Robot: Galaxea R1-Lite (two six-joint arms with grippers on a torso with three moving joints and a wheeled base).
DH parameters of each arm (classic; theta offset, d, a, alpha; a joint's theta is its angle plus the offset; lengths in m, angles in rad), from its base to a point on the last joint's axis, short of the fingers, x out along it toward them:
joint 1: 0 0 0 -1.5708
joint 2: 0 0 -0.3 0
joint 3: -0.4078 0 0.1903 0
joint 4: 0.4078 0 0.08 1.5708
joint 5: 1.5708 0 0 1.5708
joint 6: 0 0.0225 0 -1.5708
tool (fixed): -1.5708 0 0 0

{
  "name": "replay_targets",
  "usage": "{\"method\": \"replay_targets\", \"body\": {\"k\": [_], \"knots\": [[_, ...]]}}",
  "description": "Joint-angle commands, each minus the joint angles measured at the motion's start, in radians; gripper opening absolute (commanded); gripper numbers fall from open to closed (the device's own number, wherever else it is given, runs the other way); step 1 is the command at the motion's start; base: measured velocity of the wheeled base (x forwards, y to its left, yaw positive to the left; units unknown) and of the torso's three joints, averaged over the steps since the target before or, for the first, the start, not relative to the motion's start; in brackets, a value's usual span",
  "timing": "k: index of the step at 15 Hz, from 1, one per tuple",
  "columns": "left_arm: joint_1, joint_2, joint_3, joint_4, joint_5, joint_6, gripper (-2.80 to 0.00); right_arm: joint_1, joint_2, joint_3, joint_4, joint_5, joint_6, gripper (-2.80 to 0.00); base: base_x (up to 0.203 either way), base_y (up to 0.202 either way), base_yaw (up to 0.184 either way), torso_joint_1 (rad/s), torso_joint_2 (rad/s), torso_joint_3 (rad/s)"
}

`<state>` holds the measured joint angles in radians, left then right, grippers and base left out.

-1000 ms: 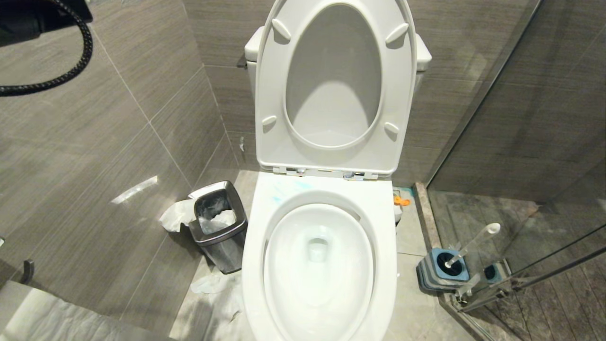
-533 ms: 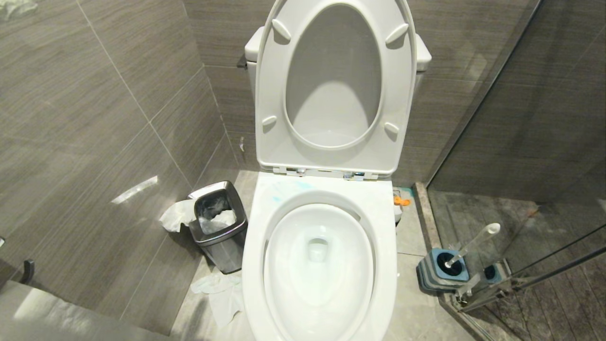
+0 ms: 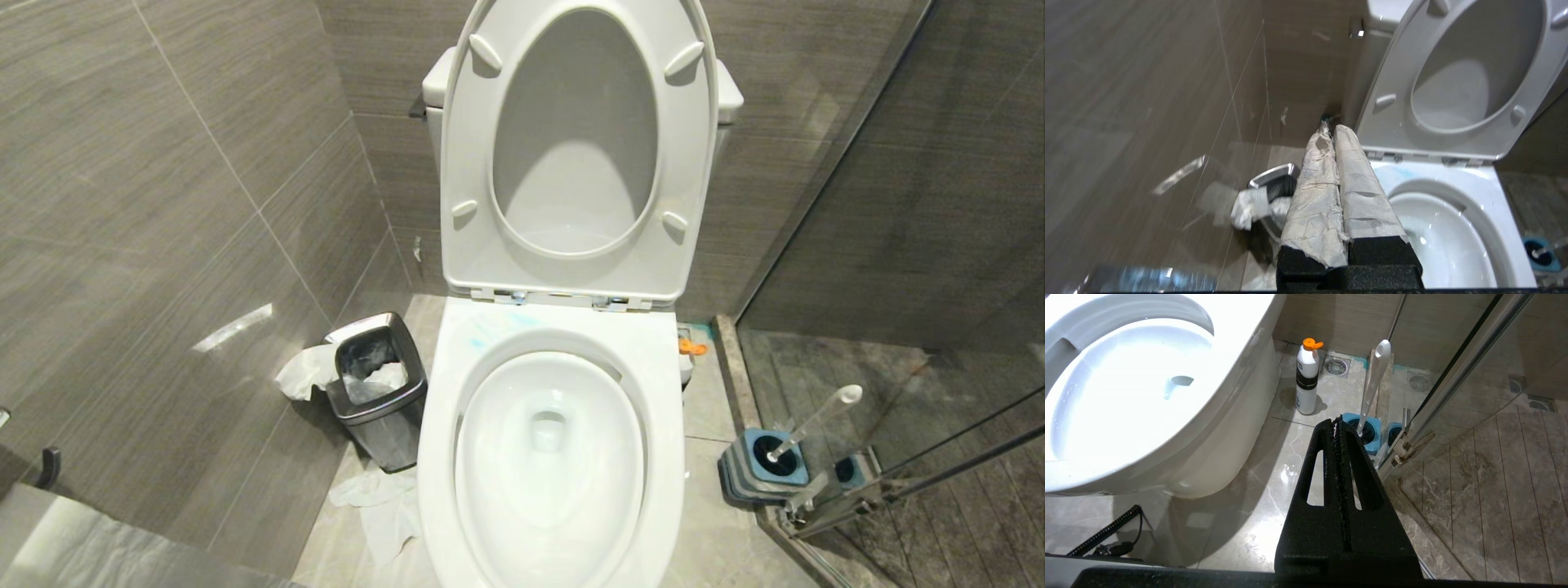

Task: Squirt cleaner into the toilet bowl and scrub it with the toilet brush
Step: Pour in the cleaning agent

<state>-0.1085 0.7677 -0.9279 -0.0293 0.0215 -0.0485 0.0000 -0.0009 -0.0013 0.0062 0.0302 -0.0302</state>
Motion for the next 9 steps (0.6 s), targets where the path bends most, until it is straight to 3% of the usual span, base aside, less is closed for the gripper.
{"method": "replay_targets", "body": {"k": [1, 9], "knots": [[0.009, -0.183, 0.131, 0.044, 0.001, 0.004, -2.8, 0.0, 0.001, 0.0, 0.0, 0.0, 0.0, -2.8, 0.0, 0.0, 0.0, 0.0, 0.0, 0.0], [0.075, -0.465, 0.373, 0.201, 0.007, 0.056, -2.8, 0.0, 0.001, 0.0, 0.0, 0.0, -0.001, -2.8, 0.0, 0.0, 0.0, 0.0, 0.0, 0.0]]}}
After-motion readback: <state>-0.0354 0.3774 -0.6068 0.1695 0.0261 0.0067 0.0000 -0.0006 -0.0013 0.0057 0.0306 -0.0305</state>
